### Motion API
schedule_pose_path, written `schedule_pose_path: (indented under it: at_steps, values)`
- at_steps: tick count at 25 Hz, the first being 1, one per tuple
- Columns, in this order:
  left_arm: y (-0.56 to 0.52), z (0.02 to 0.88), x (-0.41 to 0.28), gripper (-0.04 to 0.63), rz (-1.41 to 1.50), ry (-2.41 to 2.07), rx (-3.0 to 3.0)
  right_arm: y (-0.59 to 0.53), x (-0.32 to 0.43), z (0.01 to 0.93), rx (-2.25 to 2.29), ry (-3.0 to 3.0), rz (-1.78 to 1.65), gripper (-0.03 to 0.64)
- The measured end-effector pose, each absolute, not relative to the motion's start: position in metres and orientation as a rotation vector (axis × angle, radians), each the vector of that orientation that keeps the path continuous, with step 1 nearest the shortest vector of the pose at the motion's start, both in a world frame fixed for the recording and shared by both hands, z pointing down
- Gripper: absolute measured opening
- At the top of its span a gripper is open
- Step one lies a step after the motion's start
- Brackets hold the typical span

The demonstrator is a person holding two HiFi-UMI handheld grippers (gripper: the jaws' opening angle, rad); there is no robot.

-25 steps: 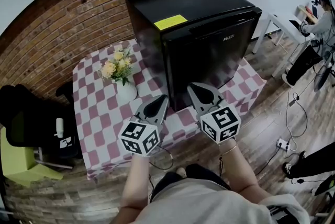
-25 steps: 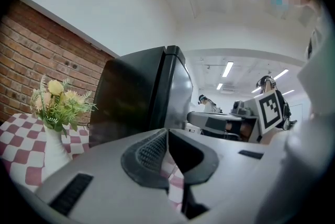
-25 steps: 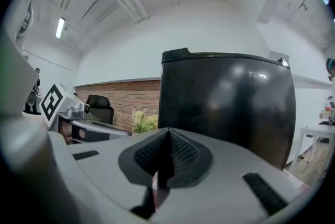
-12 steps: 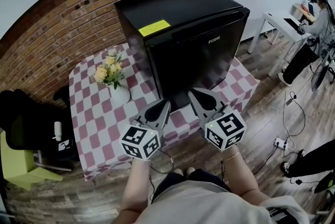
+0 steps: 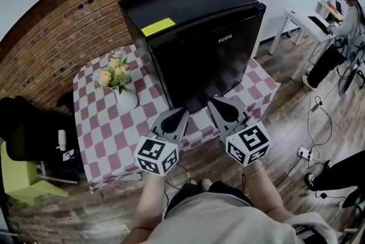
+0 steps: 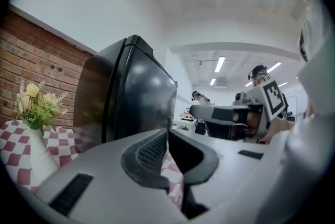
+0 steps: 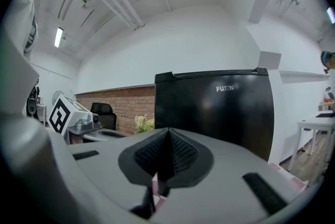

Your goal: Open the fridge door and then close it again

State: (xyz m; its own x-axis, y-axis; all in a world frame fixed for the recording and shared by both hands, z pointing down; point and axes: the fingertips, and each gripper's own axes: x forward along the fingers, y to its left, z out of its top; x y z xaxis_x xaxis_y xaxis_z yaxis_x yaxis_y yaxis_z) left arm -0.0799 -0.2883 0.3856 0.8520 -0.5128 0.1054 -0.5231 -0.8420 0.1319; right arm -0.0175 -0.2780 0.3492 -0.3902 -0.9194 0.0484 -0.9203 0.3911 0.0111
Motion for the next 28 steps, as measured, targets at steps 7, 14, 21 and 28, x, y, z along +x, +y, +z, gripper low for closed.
schedule_pose_path:
  at_steps: [7,14,21,28]
  values:
    - [-0.282,0.392,-0.069,0.008,0.138,-0.813,2.867,-0.274,-0.016,0.365,1.671,-2.571,0.078,-0.002]
    - [-0.281,0.399,-0.066,0.006,0.183,-0.823,2.861,-0.273,-0.015,0.375,1.655,-2.573,0.124,-0.002]
    - [-0.283,0.4,-0.069,0.006,0.204,-0.843,2.858,-0.272,-0.014,0.374,1.654,-2.585,0.135,-0.002]
    - [-0.283,0.397,-0.067,0.006,0.186,-0.841,2.855,-0.274,-0.014,0.378,1.65,-2.57,0.148,-0.002]
